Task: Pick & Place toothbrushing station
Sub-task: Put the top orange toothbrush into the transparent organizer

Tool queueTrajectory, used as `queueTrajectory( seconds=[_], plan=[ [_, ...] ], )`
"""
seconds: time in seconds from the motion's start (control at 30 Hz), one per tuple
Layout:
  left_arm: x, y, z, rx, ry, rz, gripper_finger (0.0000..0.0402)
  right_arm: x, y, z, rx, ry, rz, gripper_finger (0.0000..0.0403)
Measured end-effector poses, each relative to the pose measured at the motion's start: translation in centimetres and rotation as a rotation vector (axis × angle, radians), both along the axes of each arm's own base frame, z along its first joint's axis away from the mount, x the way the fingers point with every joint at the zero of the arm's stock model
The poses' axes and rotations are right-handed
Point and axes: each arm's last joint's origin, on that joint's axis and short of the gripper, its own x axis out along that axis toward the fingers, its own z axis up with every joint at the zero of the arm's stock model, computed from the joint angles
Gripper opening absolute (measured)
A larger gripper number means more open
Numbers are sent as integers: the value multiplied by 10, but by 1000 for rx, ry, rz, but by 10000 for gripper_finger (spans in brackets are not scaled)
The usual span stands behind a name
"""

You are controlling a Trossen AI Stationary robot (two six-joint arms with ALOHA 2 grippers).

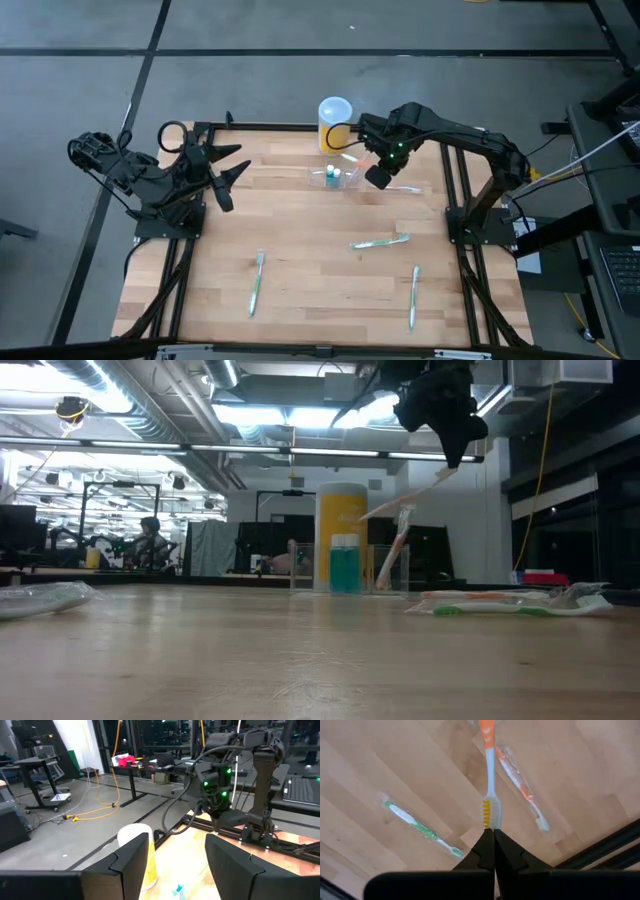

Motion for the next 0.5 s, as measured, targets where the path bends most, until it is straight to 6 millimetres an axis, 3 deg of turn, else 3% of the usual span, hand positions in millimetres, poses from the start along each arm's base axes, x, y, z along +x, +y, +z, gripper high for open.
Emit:
queueTrajectory(
  seconds=[0.33, 0.5],
  plan=[
    [0, 0, 0, -4, -4, 4, 194, 0, 0, -1, 40, -11, -6, 0],
    [0, 0, 0, -5, -5, 4, 194, -1, 3, -13, 97, 24, -26, 0]
  ],
)
